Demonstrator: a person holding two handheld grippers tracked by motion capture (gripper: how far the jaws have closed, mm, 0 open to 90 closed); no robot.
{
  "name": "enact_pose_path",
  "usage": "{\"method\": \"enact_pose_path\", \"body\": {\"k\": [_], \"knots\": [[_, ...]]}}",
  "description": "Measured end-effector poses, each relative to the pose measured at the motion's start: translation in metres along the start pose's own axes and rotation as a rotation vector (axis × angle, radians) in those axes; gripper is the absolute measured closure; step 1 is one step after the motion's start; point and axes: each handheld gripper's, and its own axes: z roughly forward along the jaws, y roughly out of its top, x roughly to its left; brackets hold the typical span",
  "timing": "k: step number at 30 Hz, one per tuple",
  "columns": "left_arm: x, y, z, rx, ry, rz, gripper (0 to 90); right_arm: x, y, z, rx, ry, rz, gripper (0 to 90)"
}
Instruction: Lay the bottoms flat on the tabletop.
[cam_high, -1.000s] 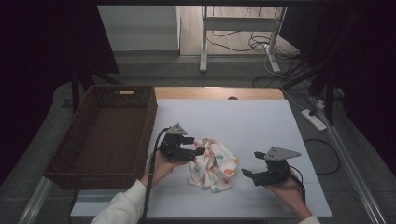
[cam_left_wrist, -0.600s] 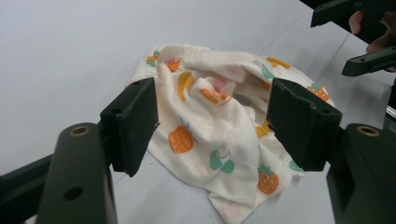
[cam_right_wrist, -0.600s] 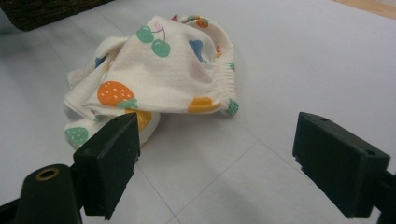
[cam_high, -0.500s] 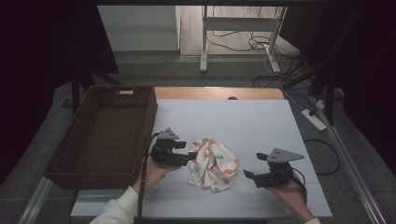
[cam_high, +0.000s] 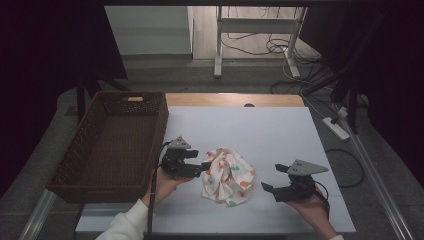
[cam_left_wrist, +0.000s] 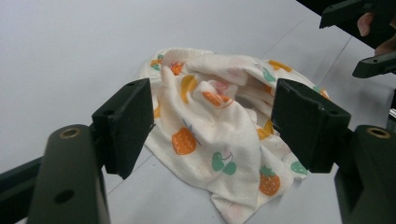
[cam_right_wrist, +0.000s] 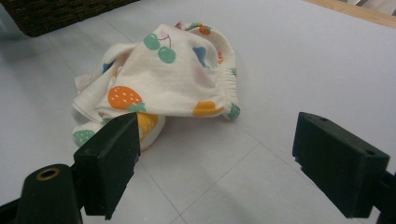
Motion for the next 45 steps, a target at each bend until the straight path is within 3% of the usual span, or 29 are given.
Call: {"method": "enact_pose_path", "body": {"k": [17, 31, 35, 45], "knots": [[0.005, 0.0, -0.001, -0.008, 0.012, -0.017, 27.9, 0.004, 0.002, -0.003, -0.013, 0.002, -0.004, 15.7], [0.009, -0.007, 0.006, 0.015, 0.028, -0.035, 29.1, 0.003, 0.01, 0.009, -0.02, 0.034, 0.002, 18.2], [0.008, -0.008, 0.004, -0.001, 0.03, -0.053, 30.1, 0.009, 0.011, 0.006, -0.02, 0.032, -0.031, 18.3], [0.009, -0.01, 0.009, 0.018, 0.037, -0.041, 29.3, 0.013, 0.019, 0.009, -0.04, 0.03, -0.009, 19.8]]}}
